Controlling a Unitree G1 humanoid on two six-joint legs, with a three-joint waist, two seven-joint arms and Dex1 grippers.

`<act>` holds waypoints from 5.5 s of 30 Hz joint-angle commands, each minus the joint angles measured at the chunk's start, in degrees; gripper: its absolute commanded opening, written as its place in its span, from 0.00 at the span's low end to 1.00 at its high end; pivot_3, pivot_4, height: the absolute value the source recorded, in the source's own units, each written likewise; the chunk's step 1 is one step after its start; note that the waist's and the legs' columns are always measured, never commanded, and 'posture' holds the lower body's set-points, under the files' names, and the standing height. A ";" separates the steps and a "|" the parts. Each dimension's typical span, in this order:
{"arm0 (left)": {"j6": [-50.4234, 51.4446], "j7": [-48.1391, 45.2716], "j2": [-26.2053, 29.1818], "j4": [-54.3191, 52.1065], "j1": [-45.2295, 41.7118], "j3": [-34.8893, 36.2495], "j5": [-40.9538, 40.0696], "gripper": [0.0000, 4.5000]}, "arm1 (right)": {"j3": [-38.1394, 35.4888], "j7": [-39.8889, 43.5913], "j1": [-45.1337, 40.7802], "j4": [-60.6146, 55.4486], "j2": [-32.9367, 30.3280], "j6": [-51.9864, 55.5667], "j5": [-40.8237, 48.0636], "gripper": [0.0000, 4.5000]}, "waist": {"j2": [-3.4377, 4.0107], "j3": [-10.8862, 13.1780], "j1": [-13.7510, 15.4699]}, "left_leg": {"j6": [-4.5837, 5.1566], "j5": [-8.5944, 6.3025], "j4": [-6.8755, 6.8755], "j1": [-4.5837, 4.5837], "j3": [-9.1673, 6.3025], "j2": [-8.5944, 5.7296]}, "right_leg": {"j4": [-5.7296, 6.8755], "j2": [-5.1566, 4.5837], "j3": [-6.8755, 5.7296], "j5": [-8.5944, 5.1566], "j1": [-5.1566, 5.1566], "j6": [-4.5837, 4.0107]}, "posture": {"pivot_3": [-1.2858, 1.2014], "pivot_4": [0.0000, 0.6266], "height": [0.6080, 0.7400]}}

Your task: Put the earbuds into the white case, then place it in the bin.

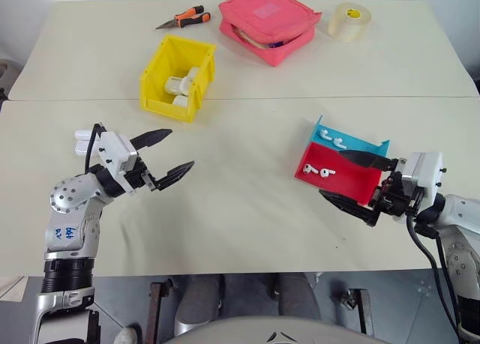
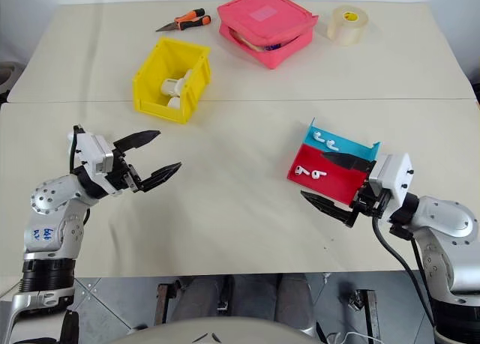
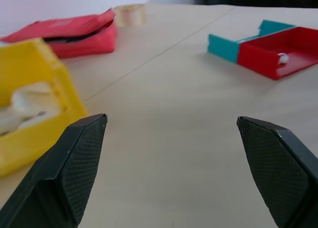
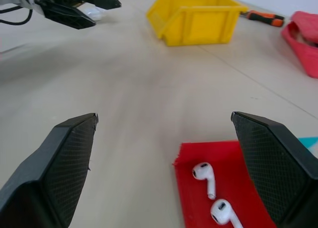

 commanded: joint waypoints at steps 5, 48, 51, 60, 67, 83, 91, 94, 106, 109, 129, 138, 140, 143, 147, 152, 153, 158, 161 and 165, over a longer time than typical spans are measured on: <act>9.09 21.39 -3.57 -12.48 12.75 14.37 0.67 0.99 | 7.84 1.84 -8.20 -0.07 4.68 -2.42 -0.03 1.00 | 0.00 0.00 -0.58 | -0.02 -0.01 -0.04 0.05 -0.18 0.05 | -0.01 0.01 0.08 0.00 -0.02 0.00 | 0.52 0.24 1.00; 58.66 23.83 24.37 22.89 -26.66 -6.15 2.83 0.99 | 11.58 -3.89 -6.69 -8.32 4.15 3.89 3.07 1.00 | -0.27 -0.10 -1.14 | -0.15 -0.09 -0.12 0.02 0.15 0.06 | 0.25 0.12 -0.11 -0.12 -0.26 -0.29 | 0.52 0.24 1.00; 59.69 23.45 24.00 22.99 -26.77 -6.24 3.62 0.99 | 11.54 -4.65 -6.53 -8.68 4.20 3.85 3.07 1.00 | -0.27 -0.10 -1.13 | -0.15 -0.09 -0.10 0.01 0.15 0.07 | 0.25 0.12 -0.11 -0.12 -0.26 -0.29 | 0.52 0.24 1.00; 61.97 22.92 22.47 22.39 -26.38 -5.15 4.55 0.90 | 12.09 -5.64 -6.07 -8.81 4.73 3.21 2.49 1.00 | -0.27 -0.10 -1.10 | -0.15 -0.09 -0.08 0.04 0.14 0.07 | 0.28 0.11 -0.11 -0.12 -0.24 -0.29 | 0.52 0.24 1.00; 63.57 22.06 22.10 18.93 -23.96 -3.10 3.83 0.62 | 12.12 -5.08 -6.41 -8.09 4.79 2.76 2.20 1.00 | -0.27 -0.10 -1.12 | -0.15 -0.09 -0.08 0.04 0.14 0.08 | 0.30 0.11 -0.11 -0.12 -0.24 -0.29 | 0.52 0.24 1.00; 4.37 -5.57 -4.41 -6.66 2.37 9.54 -7.33 0.62 | 6.10 -3.08 -4.69 -6.45 0.09 3.74 2.73 1.00 | -0.29 -0.13 -0.19 | -0.19 -0.12 0.08 0.02 0.02 0.14 | 0.15 -0.02 -0.34 -0.12 -0.06 -0.29 | 0.52 0.24 1.00; -11.42 -9.20 -17.98 -1.77 -4.00 -8.86 -1.08 0.62 | -5.50 -5.92 5.73 -10.96 -2.84 4.93 3.12 1.00 | -0.32 -0.16 1.10 | -0.09 -0.12 0.17 -0.03 0.11 0.06 | 0.08 -0.03 -0.33 0.00 0.01 -0.23 | 0.52 0.24 1.00; -13.93 -11.55 -22.46 2.21 -8.95 -12.83 -2.52 0.62 | -12.38 -5.96 12.19 -12.90 -3.55 5.52 3.50 1.00 | -0.29 -0.18 1.35 | -0.07 -0.11 0.17 -0.02 0.16 0.06 | 0.08 -0.02 -0.33 0.01 0.01 -0.22 | 0.52 0.24 1.00; -12.27 -25.09 -30.94 11.11 -19.63 -18.30 -10.52 0.62 | -32.51 -0.80 35.45 -11.47 -5.49 8.06 -0.24 1.00 | -0.25 -0.21 1.75 | 0.11 -0.11 0.17 0.01 0.26 0.06 | -0.06 -0.02 -0.29 0.06 0.11 -0.13 | 0.52 0.24 1.00; -12.35 -26.11 -31.09 11.52 -19.78 -18.50 -10.37 0.62 | -33.23 0.47 35.66 -11.34 -6.34 7.89 -0.21 1.00 | -0.23 -0.22 1.75 | 0.13 -0.11 0.17 0.01 0.24 0.07 | -0.09 -0.01 -0.29 0.06 0.12 -0.13 | 0.52 0.24 1.00; -14.02 -21.85 -26.78 8.12 -13.35 -18.06 -7.46 0.62 | 29.47 -0.32 -31.70 0.64 -26.16 37.46 -11.57 1.00 | -0.07 -0.27 0.38 | 0.14 -0.11 0.40 -0.38 -0.11 0.07 | -0.50 -0.01 -0.46 0.29 0.02 -0.10 | 0.52 0.24 1.00; -13.77 -20.66 -25.77 6.59 -12.69 -17.94 -7.64 0.62 | 41.23 8.94 -40.90 9.17 -23.85 26.86 -26.08 1.00 | -0.05 -0.27 0.33 | 0.14 -0.11 0.40 -0.44 -0.02 0.06 | -0.50 -0.01 -0.50 0.30 -0.05 -0.08 | 0.52 0.24 1.00; -13.64 -20.51 -25.40 6.21 -12.32 -17.92 -7.75 0.62 | 41.50 10.51 -41.43 9.96 -23.39 25.44 -27.60 1.00 | -0.05 -0.27 0.26 | 0.14 -0.11 0.40 -0.45 -0.02 0.07 | -0.50 -0.01 -0.51 0.30 -0.05 -0.08 | 0.52 0.24 1.00; -13.46 -20.30 -25.06 5.68 -11.86 -17.93 -7.88 0.62 | 41.41 12.14 -41.99 10.82 -22.42 24.22 -29.24 0.96 | -0.05 -0.27 0.18 | 0.13 -0.11 0.42 -0.44 0.00 0.09 | -0.49 0.00 -0.51 0.30 -0.06 -0.07 | 0.52 0.24 1.00; -13.14 -19.90 -24.85 5.02 -11.52 -18.07 -7.94 0.62 | 40.89 13.33 -42.43 12.02 -20.85 22.86 -31.04 0.72 | -0.05 -0.27 0.27 | 0.13 -0.11 0.44 -0.44 -0.01 0.08 | -0.49 0.00 -0.51 0.30 -0.05 -0.07 | 0.52 0.24 1.00; -12.80 -19.67 -24.47 4.98 -11.83 -17.94 -8.09 0.62 | 40.60 13.97 -43.23 14.02 -19.50 20.56 -33.80 0.48 | -0.05 -0.27 0.27 | 0.12 -0.11 0.44 -0.45 -0.01 0.08 | -0.49 0.00 -0.51 0.30 -0.05 -0.07 | 0.52 0.24 1.00; -12.74 -19.65 -24.39 5.03 -11.94 -17.89 -8.11 0.62 | 40.71 14.22 -43.24 14.55 -19.51 19.70 -34.49 0.48 | -0.04 -0.27 0.25 | 0.12 -0.11 0.45 -0.45 -0.01 0.08 | -0.48 0.00 -0.51 0.30 -0.05 -0.07 | 0.52 0.24 1.00; -12.62 -19.29 -24.15 5.10 -12.38 -17.77 -8.09 0.62 | 41.06 15.20 -42.91 17.05 -19.60 15.08 -37.83 0.48 | -0.04 -0.27 0.25 | 0.12 -0.11 0.45 -0.45 0.00 0.08 | -0.48 0.00 -0.51 0.30 -0.05 -0.07 | 0.52 0.24 1.00; -12.49 -19.04 -24.09 4.85 -12.37 -17.85 -8.09 0.62 | 40.74 15.75 -42.96 17.92 -19.10 13.97 -38.75 0.48 | -0.04 -0.27 0.20 | 0.12 -0.11 0.45 -0.45 0.01 0.08 | -0.48 0.00 -0.51 0.30 -0.06 -0.07 | 0.52 0.24 1.00; -12.29 -18.80 -23.99 4.46 -12.14 -18.00 -8.07 0.62 | 40.26 16.55 -42.83 18.17 -18.19 13.71 -39.24 0.48 | -0.04 -0.27 0.18 | 0.12 -0.11 0.45 -0.44 0.00 0.09 | -0.48 0.00 -0.51 0.31 -0.05 -0.07 | 0.52 0.24 1.00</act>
